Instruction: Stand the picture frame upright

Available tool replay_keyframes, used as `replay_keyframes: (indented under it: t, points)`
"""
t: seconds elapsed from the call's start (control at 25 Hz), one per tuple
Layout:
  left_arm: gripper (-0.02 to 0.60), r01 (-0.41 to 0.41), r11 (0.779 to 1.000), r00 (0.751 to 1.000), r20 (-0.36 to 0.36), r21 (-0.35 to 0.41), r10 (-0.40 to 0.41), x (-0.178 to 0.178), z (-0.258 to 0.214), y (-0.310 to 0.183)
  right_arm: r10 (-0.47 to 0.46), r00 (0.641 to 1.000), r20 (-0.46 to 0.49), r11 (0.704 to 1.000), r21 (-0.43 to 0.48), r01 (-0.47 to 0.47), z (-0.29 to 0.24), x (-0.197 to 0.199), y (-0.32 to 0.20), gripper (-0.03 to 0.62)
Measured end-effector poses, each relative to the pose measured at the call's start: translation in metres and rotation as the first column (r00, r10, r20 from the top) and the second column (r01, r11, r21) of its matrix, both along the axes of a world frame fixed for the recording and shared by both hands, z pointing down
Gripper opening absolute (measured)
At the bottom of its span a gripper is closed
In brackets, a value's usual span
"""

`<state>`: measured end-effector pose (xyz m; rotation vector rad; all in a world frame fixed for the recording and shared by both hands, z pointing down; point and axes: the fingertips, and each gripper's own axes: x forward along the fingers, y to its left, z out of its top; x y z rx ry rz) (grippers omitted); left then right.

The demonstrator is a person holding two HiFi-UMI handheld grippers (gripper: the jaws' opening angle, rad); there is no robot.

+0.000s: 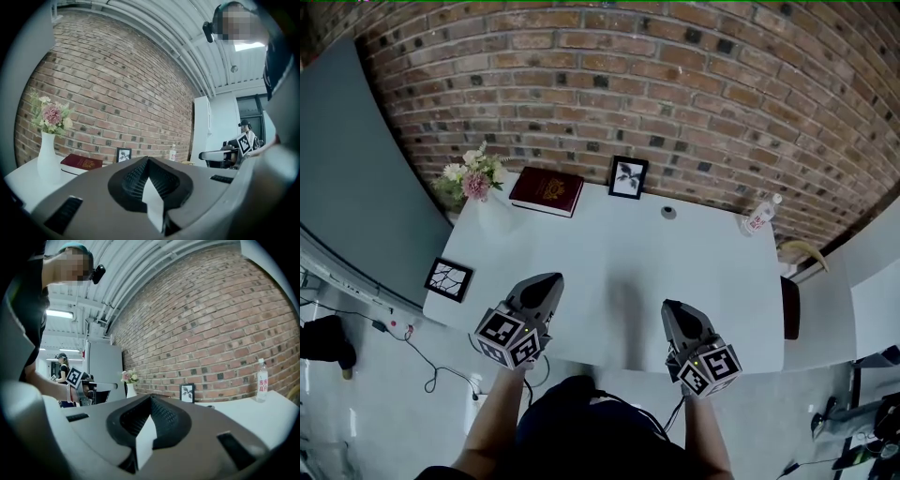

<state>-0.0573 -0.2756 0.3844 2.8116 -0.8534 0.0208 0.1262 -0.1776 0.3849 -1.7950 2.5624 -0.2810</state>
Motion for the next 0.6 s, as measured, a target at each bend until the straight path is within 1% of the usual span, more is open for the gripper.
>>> replay_keyframes:
  t: [0.08, 0.36, 0.6]
  points:
    - [0.000, 0.009, 1.000, 1.000, -0.005, -0.002, -0.009, -0.002, -0.001, 0.015, -0.005, 1.000, 0.011, 1.000, 0.002, 0.005, -0.002, -0.001, 0.012, 0.003]
    - [0.000, 0.053, 0.999, 0.999, -0.005, -0.008, -0.053, -0.009, -0.002, 0.061, 0.022, 0.999, 0.041, 1.000, 0.001, -0.022, -0.001, 0.007, 0.061, 0.003]
    - [0.000, 0.084, 0.996, 0.996, -0.014, -0.006, -0.085, -0.018, -0.005, 0.096, 0.017, 0.999, 0.027, 1.000, 0.006, -0.018, -0.001, 0.002, 0.098, 0.003]
